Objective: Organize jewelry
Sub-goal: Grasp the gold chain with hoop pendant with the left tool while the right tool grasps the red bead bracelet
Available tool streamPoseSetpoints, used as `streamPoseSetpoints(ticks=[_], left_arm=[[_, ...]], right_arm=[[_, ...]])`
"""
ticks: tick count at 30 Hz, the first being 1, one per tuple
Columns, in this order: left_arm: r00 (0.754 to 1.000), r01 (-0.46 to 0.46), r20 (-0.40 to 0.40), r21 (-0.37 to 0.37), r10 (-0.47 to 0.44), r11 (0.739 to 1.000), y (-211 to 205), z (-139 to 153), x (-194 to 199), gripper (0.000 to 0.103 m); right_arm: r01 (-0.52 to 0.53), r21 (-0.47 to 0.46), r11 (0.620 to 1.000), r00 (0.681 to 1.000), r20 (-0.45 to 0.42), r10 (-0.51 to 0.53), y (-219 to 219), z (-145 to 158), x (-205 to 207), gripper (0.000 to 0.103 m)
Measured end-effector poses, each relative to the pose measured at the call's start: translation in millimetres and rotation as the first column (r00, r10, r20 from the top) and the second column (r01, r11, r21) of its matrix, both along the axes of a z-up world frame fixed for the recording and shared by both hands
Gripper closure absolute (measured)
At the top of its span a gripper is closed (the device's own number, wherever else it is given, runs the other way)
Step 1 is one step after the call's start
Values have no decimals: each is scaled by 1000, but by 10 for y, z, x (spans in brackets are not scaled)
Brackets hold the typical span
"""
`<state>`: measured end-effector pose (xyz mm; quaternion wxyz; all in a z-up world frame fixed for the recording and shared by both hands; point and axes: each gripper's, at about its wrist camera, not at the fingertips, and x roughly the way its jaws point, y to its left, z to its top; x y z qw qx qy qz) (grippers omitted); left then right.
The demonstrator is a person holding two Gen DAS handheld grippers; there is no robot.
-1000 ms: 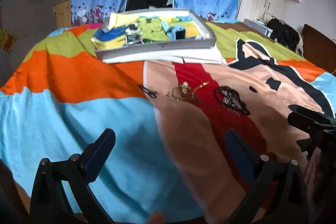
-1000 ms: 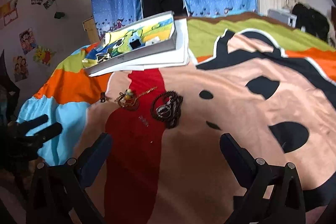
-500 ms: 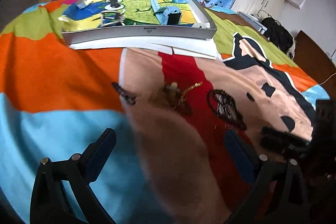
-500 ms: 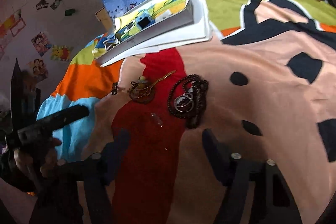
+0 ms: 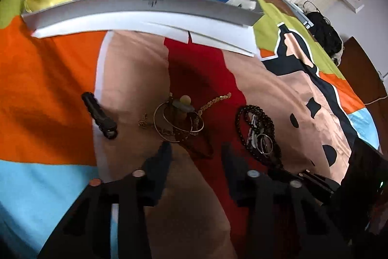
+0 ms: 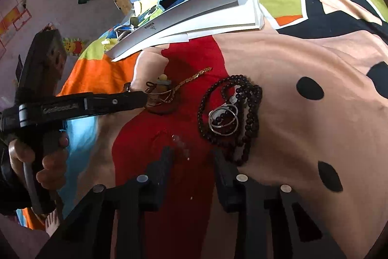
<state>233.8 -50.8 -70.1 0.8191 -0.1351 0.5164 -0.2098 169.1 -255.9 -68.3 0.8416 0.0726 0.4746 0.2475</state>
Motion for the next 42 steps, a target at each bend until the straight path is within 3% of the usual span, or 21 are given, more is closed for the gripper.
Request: streamPoseSetpoints(ticks=[6,11,17,24,33,36,42], left_arm=[[998,-13,-63,14,14,1000,16,-124,156,88],[996,-30,-83,28,33,999,64,-163,184,102],[995,-42,-94,-9,41,999,177,-39,38,103],[994,7,-107,22,-5,1000,162,229,-293,103],[978,45,-202,-17,-47,999,251,466,-666,103],[989,14,-149,-50,-21,999,379,672,-711,103],[995,-37,-96,-47,33,998,519,883,-614,103]], right_arm=[[-1,-36,999,1000,13,1,35,-48,55,90],[3,-34,999,1000,27,-2,24,-33,40,92],[4,-4,1000,1000,26,-4,35,27,33,94],[-20,-4,1000,998,65,21,115,139,-64,94],[-30,-2,1000,996,81,30,155,219,-192,94],[-29,5,1000,996,85,28,158,242,-223,94],[-35,15,999,995,98,33,177,273,-260,94]])
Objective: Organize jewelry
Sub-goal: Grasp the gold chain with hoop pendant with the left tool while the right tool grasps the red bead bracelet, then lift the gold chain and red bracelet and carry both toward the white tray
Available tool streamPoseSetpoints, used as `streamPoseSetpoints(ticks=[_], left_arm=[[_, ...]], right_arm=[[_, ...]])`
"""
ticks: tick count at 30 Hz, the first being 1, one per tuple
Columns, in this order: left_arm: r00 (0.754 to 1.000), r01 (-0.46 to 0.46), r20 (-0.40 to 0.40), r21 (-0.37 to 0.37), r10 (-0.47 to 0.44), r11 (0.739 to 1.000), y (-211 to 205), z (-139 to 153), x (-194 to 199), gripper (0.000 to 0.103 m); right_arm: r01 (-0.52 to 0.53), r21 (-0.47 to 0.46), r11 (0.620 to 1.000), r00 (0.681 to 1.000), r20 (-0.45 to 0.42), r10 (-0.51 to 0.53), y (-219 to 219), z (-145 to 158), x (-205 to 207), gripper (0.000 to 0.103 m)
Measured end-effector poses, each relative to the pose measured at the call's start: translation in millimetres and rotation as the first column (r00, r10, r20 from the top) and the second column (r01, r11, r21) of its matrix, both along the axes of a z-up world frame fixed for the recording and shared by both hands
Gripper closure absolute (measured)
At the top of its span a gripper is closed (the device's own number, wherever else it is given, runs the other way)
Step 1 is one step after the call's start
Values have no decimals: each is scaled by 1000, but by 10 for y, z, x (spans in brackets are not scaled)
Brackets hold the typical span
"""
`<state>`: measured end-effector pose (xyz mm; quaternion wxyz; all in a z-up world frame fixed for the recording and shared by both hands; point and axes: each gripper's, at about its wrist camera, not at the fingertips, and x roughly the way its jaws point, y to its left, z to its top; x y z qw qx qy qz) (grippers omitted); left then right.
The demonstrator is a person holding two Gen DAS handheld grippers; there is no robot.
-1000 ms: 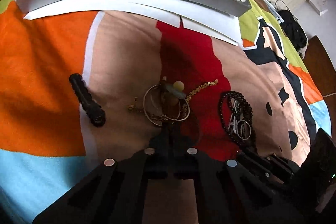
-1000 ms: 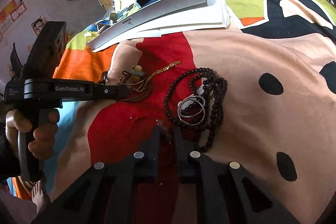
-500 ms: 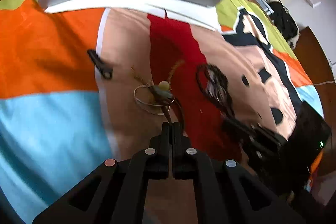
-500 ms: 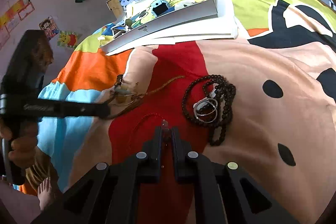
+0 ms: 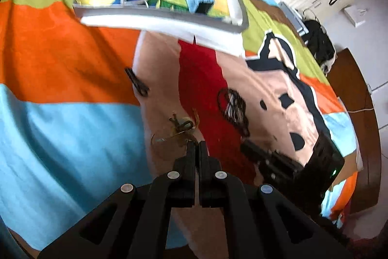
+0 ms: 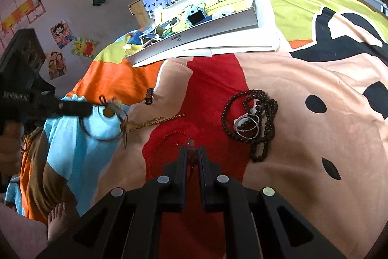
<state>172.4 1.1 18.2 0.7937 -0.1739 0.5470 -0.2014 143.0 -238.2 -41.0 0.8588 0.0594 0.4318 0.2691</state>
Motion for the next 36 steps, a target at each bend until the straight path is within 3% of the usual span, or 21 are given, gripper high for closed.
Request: streamPoseSetpoints(ticks=[2,5,7,10,15,22,27,32,36], left_arm=[[999,22,-24,41,-21,999,-28,-55,35,103],[986,68,-157,85,-54,994,-91,-398,28,103],[969,72,-240,58,-56,996,-70,-608,-43,103],[962,78,-263,17,-71,997,-28,-700,-183,103],[968,105,-231,34,-94,994,40,-672,-389,103],[982,120,-162,113,-101,986,89,-608,-614,103],[996,46,-89,218,-27,975,269,-508,-659,103],[997,-13,71,346,-13,938,412,-147,-594,103],[984,27,156,355,-88,935,352,214,-485,103]], right_arm=[[2,9,1000,1000,1,-2,-2,9,-7,94],[0,12,1000,1000,-2,0,6,8,-10,95],[-3,13,1000,1000,-4,3,7,8,-12,94],[-7,19,1000,1000,-1,7,13,24,-18,94],[-21,31,999,1000,-8,21,51,19,-23,94],[-41,38,998,999,8,41,131,68,-73,94],[-51,30,998,999,8,50,205,65,-106,95],[-62,28,998,998,36,60,291,147,-101,95],[-75,44,996,995,64,72,358,247,-46,94]])
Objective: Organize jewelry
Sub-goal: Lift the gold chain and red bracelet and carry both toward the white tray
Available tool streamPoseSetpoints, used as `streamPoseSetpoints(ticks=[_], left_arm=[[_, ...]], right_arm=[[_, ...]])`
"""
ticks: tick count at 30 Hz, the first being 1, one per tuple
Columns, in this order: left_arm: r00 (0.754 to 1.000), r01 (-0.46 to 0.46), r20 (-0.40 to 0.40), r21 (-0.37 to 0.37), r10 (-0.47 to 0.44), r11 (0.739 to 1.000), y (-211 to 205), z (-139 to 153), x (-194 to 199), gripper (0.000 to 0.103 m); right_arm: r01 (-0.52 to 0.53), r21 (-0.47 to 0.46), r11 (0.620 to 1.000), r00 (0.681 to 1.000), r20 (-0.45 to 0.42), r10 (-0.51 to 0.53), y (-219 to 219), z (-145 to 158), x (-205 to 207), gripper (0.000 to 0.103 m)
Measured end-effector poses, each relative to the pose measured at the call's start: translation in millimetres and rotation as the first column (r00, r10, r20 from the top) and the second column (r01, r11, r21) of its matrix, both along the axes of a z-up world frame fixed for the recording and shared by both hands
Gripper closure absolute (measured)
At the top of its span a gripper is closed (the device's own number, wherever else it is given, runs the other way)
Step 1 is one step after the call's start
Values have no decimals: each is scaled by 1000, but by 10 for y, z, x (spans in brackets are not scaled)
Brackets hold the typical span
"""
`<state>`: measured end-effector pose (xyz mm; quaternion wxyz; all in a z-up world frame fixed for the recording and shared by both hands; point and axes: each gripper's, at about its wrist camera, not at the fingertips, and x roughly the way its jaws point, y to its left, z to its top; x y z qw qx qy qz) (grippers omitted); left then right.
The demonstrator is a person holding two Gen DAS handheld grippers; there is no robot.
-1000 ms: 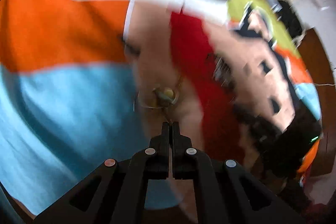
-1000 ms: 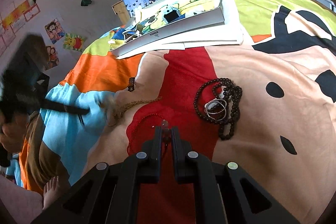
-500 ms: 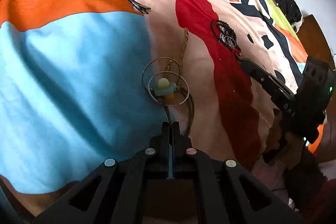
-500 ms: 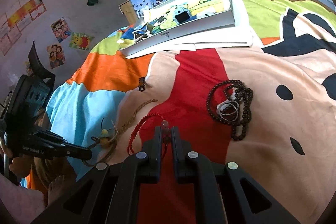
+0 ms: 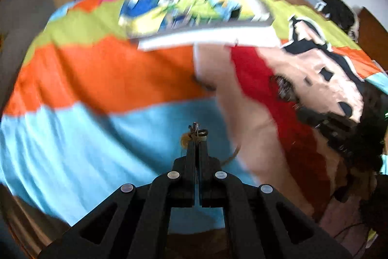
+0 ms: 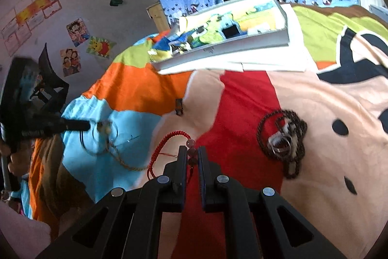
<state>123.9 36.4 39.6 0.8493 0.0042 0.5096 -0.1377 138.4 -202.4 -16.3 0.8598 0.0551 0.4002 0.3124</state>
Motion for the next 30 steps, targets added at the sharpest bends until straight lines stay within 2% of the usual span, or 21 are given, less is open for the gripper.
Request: streamPoseSetpoints(ticks=[3,7,11,13,15,18,23,29,30], left_arm=[[997,65,-49,46,-62,997,-143,50,151,103],[987,134,-100,101,-123,986,-295,-109,262,103],[958,204,-224,92,-179,975,-485,-530,252,103],[934,235,-288,47,-212,971,-571,-742,185,103],[923,257,-308,42,-232,966,-650,-864,103,103],[931,239,-287,18,-224,971,-616,-864,65,103],[983,124,-135,-4,-124,992,-264,-355,208,103],[996,78,-29,-61,-80,995,-18,146,283,103],[996,77,-38,-64,-79,995,3,117,304,103]], right_arm=[[-9,36,999,1000,19,8,46,98,60,94],[-33,49,998,998,53,30,136,178,127,95],[-33,48,998,999,39,31,144,98,199,95],[-25,52,998,999,25,24,96,55,207,94],[-17,52,999,1000,9,17,37,3,230,94],[-11,51,999,1000,-6,11,-14,-43,248,94],[-22,75,997,1000,0,22,2,18,240,95],[-33,90,995,999,44,29,47,181,215,94],[-32,90,995,999,46,28,51,190,213,94]])
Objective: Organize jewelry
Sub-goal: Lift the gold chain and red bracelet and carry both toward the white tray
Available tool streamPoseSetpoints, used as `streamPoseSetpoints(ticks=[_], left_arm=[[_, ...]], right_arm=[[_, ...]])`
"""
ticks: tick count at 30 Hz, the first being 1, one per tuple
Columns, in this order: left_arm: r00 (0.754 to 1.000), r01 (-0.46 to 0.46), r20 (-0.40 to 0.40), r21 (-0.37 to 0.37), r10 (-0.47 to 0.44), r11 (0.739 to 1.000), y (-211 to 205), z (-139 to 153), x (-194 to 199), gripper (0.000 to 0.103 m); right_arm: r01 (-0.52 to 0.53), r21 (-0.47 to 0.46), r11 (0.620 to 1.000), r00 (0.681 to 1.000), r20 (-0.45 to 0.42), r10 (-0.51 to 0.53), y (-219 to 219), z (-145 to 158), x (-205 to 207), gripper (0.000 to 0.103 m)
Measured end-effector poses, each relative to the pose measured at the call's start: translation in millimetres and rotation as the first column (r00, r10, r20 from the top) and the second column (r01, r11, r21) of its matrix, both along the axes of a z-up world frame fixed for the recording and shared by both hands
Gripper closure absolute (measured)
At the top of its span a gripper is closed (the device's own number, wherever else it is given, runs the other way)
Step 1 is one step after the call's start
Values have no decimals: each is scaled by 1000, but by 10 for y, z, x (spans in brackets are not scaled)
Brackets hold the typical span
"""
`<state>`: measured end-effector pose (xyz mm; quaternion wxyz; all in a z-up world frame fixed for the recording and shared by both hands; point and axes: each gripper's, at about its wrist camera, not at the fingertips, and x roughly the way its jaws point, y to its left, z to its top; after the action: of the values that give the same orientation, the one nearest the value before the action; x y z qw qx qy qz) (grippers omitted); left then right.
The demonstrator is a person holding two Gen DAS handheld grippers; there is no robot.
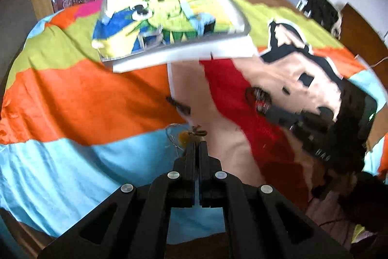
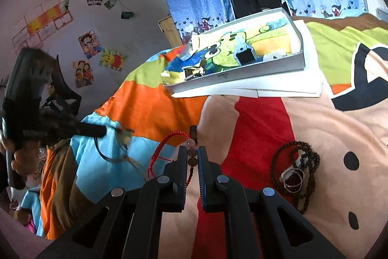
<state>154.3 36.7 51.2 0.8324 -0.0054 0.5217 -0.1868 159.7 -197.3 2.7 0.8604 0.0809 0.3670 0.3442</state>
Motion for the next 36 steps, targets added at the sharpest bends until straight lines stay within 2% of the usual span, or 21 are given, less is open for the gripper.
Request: streamPoseSetpoints(ticks=[2,3,5,7,9,10,11,12,13,15,19,23,28,36], left_arm=[[998,-13,-65,79,18,997,-57,-159,31,103],[995,-28,-88,75,35,997,-22,-195,48,103],[996,-45,-75,24,47,999,-34,-135,41,103],[994,-22,-101,79,30,997,-116,-205,49,103],[992,-52,-117,-18,49,998,-6,-144,47,103],[993,-51,-109,-7,50,999,-15,-123,60,103],[992,-32,-123,49,38,998,-49,-149,82,103],[989,-31,-140,49,37,998,-34,-162,107,103],[985,-48,-168,-6,46,999,17,-141,134,103],[987,-67,-147,-62,58,996,91,-19,138,103],[990,-56,-137,-67,47,996,36,85,164,103],[992,-33,-123,-112,19,993,-22,97,177,103],[987,-47,-157,-115,28,992,-23,-42,280,103],[963,-58,-267,-34,47,998,148,-673,240,102]], right_arm=[[1,-2,1000,1000,-4,-1,5,-7,1,95],[2,-6,1000,1000,-6,-2,7,-17,-1,95],[4,-9,1000,1000,-7,-4,-9,-34,-20,95],[5,-13,1000,1000,-19,-5,-9,-69,-20,95],[2,-18,1000,1000,-20,-3,2,-78,-21,95],[2,-19,1000,1000,-15,-3,0,-74,-29,95],[2,-17,1000,1000,-17,-3,-1,-74,-28,95],[1,-16,1000,1000,-21,-1,4,-80,-22,95],[0,-16,1000,1000,-21,0,11,-82,-19,95],[-3,-12,1000,1000,-16,3,7,-72,-32,95],[-8,-8,1000,1000,-11,8,23,-63,-27,95],[1,-5,1000,1000,-19,-1,-16,-99,-24,95],[15,-9,1000,1000,-27,-15,-54,-141,9,94],[15,-6,1000,998,-53,-15,-86,-212,64,95]])
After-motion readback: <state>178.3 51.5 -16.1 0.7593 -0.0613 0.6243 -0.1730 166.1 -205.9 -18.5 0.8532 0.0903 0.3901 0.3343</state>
